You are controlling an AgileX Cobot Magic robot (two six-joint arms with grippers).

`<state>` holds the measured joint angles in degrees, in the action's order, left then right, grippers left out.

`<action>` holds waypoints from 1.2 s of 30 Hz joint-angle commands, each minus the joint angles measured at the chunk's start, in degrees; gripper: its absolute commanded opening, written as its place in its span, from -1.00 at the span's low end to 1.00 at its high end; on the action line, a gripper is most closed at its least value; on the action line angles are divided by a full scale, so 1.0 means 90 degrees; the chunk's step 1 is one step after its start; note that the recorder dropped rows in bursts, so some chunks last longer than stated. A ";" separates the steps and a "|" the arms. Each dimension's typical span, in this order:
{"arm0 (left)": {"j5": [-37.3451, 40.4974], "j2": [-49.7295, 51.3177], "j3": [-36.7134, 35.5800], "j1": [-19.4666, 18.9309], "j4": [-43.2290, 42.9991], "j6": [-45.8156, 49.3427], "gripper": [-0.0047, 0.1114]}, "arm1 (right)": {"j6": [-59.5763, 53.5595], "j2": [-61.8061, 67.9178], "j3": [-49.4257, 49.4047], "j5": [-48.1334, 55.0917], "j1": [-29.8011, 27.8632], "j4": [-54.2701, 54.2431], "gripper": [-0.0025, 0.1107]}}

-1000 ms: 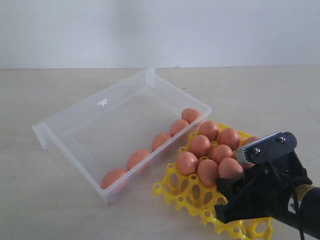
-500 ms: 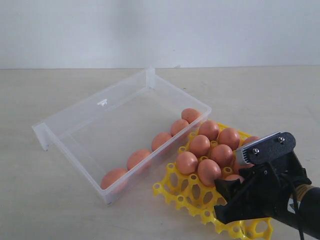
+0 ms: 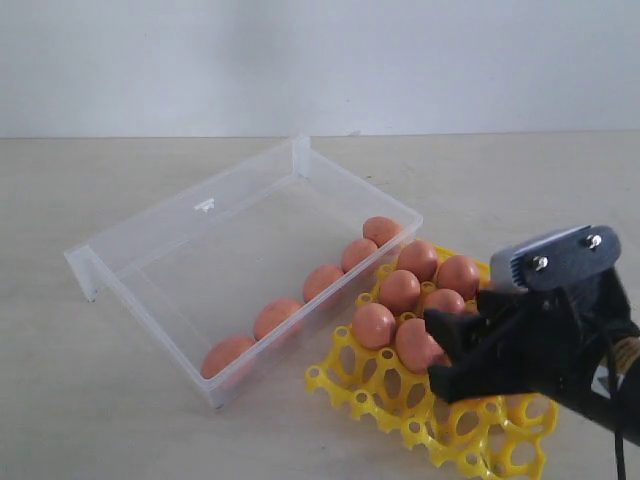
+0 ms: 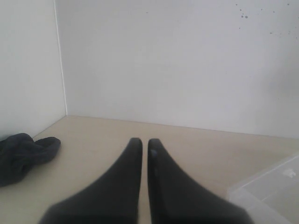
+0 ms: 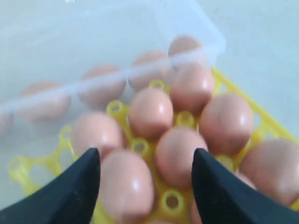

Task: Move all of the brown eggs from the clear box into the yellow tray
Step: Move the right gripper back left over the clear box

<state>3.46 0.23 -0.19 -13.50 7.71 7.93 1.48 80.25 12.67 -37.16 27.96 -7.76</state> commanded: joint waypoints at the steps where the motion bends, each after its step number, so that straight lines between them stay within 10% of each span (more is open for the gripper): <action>1: -0.0058 -0.0025 0.0021 0.0005 -0.0001 0.0015 -0.85 | -0.0015 -0.0816 0.0380 -0.0609 -0.0004 -0.0459 -0.03; 7: -0.0058 -0.0025 0.0021 0.0005 -0.0001 0.0015 -0.85 | -0.0164 -0.1040 0.1490 -0.0484 -0.0004 -0.0771 -0.04; 11: -0.0058 -0.0025 0.0021 0.0005 -0.0001 0.0015 -0.85 | -0.0406 -0.0612 0.2591 0.0770 -0.0004 -0.0636 -0.39; 15: -0.0058 -0.0025 0.0021 0.0005 -0.0001 0.0015 -0.85 | -0.0825 0.0870 0.5159 0.6376 0.0141 0.0081 -0.94; 18: -0.0058 -0.0025 0.0021 0.0005 -0.0001 0.0015 -0.85 | -0.1853 0.1828 0.6485 0.8439 0.0288 -0.0214 -0.96; 20: -0.0046 -0.0025 0.0021 0.0005 -0.0001 0.0015 -0.85 | -0.2444 0.2347 0.7131 0.9301 0.0447 -0.0454 -0.89; 25: -0.0046 -0.0025 0.0021 0.0005 -0.0001 0.0015 -0.85 | -0.3148 0.3235 0.8063 0.9586 0.0948 -0.0530 0.15; 36: -0.0061 -0.0025 0.0021 0.0005 -0.0001 0.0015 -0.85 | -0.1097 0.4508 0.8770 0.9644 0.1092 0.0524 0.18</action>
<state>3.46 0.23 -0.19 -13.50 7.71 7.93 -11.23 119.83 90.82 49.13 37.76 -5.89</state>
